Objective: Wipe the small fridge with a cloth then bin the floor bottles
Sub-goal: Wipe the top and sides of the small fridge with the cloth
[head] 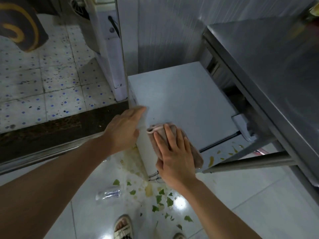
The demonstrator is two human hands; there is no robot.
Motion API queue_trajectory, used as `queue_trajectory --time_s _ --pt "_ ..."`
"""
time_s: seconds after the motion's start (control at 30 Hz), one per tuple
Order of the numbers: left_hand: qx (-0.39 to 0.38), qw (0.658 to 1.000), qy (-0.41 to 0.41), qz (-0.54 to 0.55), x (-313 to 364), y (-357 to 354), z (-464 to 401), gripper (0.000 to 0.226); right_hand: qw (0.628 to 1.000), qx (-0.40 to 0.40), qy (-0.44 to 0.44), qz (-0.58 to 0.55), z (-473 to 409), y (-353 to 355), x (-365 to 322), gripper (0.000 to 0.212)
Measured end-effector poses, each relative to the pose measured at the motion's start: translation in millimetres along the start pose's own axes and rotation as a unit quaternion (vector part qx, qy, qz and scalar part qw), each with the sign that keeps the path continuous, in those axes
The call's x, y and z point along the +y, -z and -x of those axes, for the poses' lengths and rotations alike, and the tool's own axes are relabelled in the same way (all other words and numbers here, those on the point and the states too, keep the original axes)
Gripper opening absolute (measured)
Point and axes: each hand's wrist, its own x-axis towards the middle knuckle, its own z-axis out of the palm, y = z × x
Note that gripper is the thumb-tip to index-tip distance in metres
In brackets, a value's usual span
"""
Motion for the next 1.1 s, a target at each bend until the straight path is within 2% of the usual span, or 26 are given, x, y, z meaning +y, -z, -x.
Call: queue_trajectory --time_s 0.13,0.37,0.5,0.63,0.73,0.8,0.93,1.1 --pt "0.025 0.999 -0.031 -0.026 29.4 -17.6 0.6 0.068 0.999 -0.024 0.029 0.003 -12.7 2.5 26.4 0.067" --pt "0.012 0.995 0.009 -0.102 44.4 -38.2 3.6 0.063 0.987 -0.018 -0.138 0.083 -22.6 26.6 167.8 0.072" --pt "0.048 0.994 0.027 -0.099 61.1 -46.0 1.1 0.060 0.985 -0.001 -0.168 0.030 -13.3 20.0 147.3 0.066" --pt "0.039 0.994 0.011 -0.099 79.9 -58.2 -9.0 0.061 0.997 0.015 -0.067 0.027 27.3 2.7 99.5 0.067" --pt "0.033 0.994 -0.003 -0.101 90.5 -63.7 -26.1 0.061 0.999 0.036 -0.015 0.010 36.1 4.5 109.2 0.062" --pt "0.020 0.994 -0.004 -0.104 95.8 -64.9 -41.2 0.060 0.998 0.047 -0.038 0.015 28.9 6.8 131.6 0.059" --pt "0.021 0.995 -0.002 -0.095 106.6 -70.9 -63.8 0.058 0.985 0.052 -0.152 0.054 5.5 15.4 175.5 0.060" --pt "0.073 0.994 0.030 -0.070 115.0 -82.3 -70.2 0.051 0.981 0.048 -0.180 0.062 -34.5 29.4 188.4 0.062"
